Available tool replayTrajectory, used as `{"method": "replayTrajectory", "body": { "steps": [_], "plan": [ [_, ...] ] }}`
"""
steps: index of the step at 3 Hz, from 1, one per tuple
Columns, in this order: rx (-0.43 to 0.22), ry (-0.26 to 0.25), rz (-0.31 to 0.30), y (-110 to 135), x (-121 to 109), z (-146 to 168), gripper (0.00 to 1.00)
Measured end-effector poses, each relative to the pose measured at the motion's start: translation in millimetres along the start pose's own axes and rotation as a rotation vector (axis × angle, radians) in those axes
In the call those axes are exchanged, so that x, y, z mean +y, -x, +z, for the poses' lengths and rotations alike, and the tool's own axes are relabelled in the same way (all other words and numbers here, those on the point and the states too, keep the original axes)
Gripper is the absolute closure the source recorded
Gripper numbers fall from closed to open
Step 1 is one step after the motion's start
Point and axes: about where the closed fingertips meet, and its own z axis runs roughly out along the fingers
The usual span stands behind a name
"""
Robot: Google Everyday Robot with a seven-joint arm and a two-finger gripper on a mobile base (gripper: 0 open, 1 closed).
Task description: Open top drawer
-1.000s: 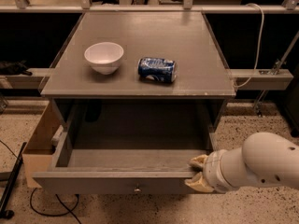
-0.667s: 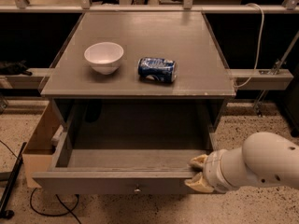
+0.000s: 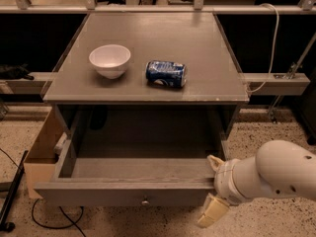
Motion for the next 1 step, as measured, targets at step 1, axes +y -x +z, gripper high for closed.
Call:
{"method": "replayTrajectory", "body": {
  "steps": [1],
  "plan": [
    [0.0, 0.0, 0.0, 0.0, 0.0, 0.0, 0.0]
  ]
}}
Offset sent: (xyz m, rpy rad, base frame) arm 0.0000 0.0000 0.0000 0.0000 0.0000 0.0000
